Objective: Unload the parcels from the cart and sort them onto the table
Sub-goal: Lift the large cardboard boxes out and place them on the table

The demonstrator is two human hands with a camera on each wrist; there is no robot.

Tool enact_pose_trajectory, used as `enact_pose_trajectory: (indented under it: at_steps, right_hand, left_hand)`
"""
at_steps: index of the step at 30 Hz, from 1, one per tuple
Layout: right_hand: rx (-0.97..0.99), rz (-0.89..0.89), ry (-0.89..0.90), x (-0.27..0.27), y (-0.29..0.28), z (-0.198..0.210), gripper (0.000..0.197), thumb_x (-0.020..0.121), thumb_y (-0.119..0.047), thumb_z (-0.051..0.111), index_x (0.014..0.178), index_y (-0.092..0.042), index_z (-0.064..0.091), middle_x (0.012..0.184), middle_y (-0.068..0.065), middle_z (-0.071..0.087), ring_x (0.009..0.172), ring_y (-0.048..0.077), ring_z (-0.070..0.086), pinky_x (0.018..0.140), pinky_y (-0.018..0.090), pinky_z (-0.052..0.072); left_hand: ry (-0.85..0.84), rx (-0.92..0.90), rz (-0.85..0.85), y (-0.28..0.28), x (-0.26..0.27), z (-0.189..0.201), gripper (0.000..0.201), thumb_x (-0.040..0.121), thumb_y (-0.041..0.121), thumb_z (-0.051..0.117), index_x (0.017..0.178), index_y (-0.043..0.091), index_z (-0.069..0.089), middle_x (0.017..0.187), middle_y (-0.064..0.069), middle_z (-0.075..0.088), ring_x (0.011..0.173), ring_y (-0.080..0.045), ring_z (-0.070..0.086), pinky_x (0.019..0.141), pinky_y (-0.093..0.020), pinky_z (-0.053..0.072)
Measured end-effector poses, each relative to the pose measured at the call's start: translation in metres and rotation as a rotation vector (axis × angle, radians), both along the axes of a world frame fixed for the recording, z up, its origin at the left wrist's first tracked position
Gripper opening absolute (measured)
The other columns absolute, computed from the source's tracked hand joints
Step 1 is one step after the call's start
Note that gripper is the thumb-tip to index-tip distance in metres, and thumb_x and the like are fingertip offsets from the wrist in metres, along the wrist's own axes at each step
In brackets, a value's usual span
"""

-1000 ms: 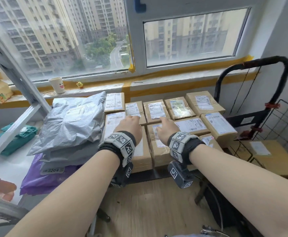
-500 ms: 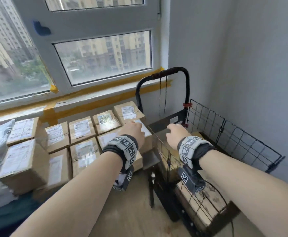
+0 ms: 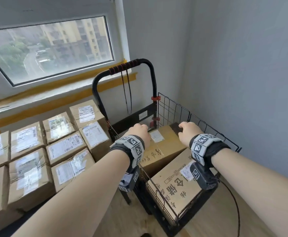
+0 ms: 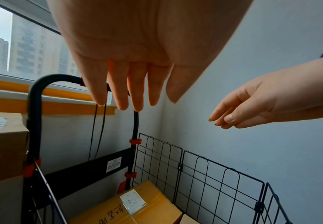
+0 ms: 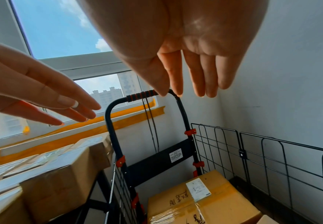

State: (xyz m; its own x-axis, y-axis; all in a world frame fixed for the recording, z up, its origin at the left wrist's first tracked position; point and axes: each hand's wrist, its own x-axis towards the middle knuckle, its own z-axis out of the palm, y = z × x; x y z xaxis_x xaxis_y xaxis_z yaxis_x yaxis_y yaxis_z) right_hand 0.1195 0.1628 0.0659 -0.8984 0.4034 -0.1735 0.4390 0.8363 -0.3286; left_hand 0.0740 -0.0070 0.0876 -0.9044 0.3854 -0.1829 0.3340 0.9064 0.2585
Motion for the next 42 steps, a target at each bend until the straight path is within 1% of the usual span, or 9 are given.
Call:
enact_pose_trajectory:
  at_steps: [9, 14, 18, 22, 26, 29, 31, 34, 42]
  right_hand:
    - [0.012, -0.035, -0.097, -0.060, 0.034, -0.027, 0.043, 0.093, -0.018, 0.048, 0.136, -0.016, 0.044, 0.136, 0.011, 0.044, 0.114, 0.028, 0.054, 0.092, 0.036, 0.047]
    - [-0.012, -0.032, -0.190, -0.090, 0.057, -0.053, 0.046, 0.091, -0.019, 0.053, 0.136, -0.016, 0.043, 0.134, 0.010, 0.044, 0.108, 0.026, 0.056, 0.090, 0.036, 0.050]
    - [-0.034, 0.019, -0.251, -0.123, 0.080, -0.077, 0.049, 0.089, -0.021, 0.058, 0.136, -0.016, 0.043, 0.133, 0.011, 0.046, 0.106, 0.026, 0.057, 0.090, 0.036, 0.050]
    - [-0.072, 0.115, -0.316, -0.158, 0.110, -0.109, 0.052, 0.087, -0.020, 0.060, 0.136, -0.015, 0.043, 0.132, 0.011, 0.046, 0.107, 0.027, 0.056, 0.090, 0.035, 0.049]
    - [-0.084, 0.190, -0.395, -0.188, 0.137, -0.151, 0.058, 0.084, -0.023, 0.063, 0.137, -0.015, 0.040, 0.131, 0.011, 0.046, 0.108, 0.027, 0.056, 0.091, 0.037, 0.050]
    - [-0.087, 0.197, -0.465, -0.208, 0.149, -0.185, 0.061, 0.083, -0.024, 0.064, 0.137, -0.014, 0.038, 0.134, 0.013, 0.042, 0.111, 0.029, 0.054, 0.093, 0.038, 0.049]
    - [-0.078, 0.185, -0.506, -0.219, 0.154, -0.208, 0.064, 0.082, -0.025, 0.066, 0.137, -0.014, 0.036, 0.137, 0.014, 0.038, 0.114, 0.031, 0.053, 0.092, 0.039, 0.048]
    - [-0.076, 0.168, -0.533, -0.234, 0.158, -0.246, 0.069, 0.079, -0.025, 0.071, 0.137, -0.016, 0.035, 0.139, 0.014, 0.035, 0.116, 0.033, 0.052, 0.093, 0.041, 0.049]
    - [-0.027, 0.187, -0.685, -0.255, 0.166, -0.341, 0.089, 0.073, -0.027, 0.077, 0.144, -0.024, 0.023, 0.144, 0.017, 0.021, 0.124, 0.038, 0.042, 0.096, 0.045, 0.046]
  left_hand:
    - [-0.092, -0.060, -0.050, 0.032, -0.079, -0.037, 0.036, 0.096, 0.023, 0.048, 0.131, 0.014, 0.050, 0.123, -0.009, 0.053, 0.104, -0.023, 0.059, 0.080, -0.031, 0.050]
    - [-0.189, -0.157, -0.053, 0.049, -0.110, -0.067, 0.028, 0.094, 0.018, 0.050, 0.121, 0.012, 0.056, 0.108, -0.008, 0.057, 0.089, -0.021, 0.059, 0.068, -0.028, 0.046]
    - [-0.251, -0.211, 0.010, 0.065, -0.131, -0.094, 0.023, 0.094, 0.018, 0.051, 0.115, 0.013, 0.056, 0.091, -0.003, 0.050, 0.073, -0.016, 0.052, 0.060, -0.026, 0.044]
    - [-0.312, -0.202, 0.153, 0.085, -0.152, -0.124, 0.026, 0.094, 0.022, 0.050, 0.117, 0.012, 0.056, 0.100, -0.007, 0.054, 0.084, -0.022, 0.059, 0.068, -0.030, 0.052]
    - [-0.389, -0.210, 0.282, 0.101, -0.164, -0.161, 0.032, 0.094, 0.024, 0.049, 0.124, 0.012, 0.053, 0.113, -0.009, 0.056, 0.093, -0.024, 0.061, 0.068, -0.029, 0.047]
    - [-0.455, -0.207, 0.381, 0.104, -0.172, -0.195, 0.036, 0.092, 0.024, 0.051, 0.127, 0.014, 0.053, 0.113, -0.009, 0.058, 0.091, -0.024, 0.061, 0.067, -0.030, 0.048]
    - [-0.513, -0.218, 0.441, 0.104, -0.175, -0.221, 0.039, 0.092, 0.030, 0.052, 0.126, 0.012, 0.052, 0.119, -0.011, 0.056, 0.098, -0.027, 0.061, 0.074, -0.033, 0.050]
    - [-0.567, -0.264, 0.496, 0.100, -0.182, -0.261, 0.044, 0.091, 0.036, 0.052, 0.126, 0.011, 0.050, 0.126, -0.014, 0.051, 0.111, -0.032, 0.056, 0.086, -0.038, 0.048]
    - [-0.643, -0.377, 0.686, 0.083, -0.188, -0.357, 0.069, 0.081, 0.034, 0.070, 0.135, 0.008, 0.034, 0.135, -0.015, 0.035, 0.125, -0.033, 0.038, 0.100, -0.042, 0.040]
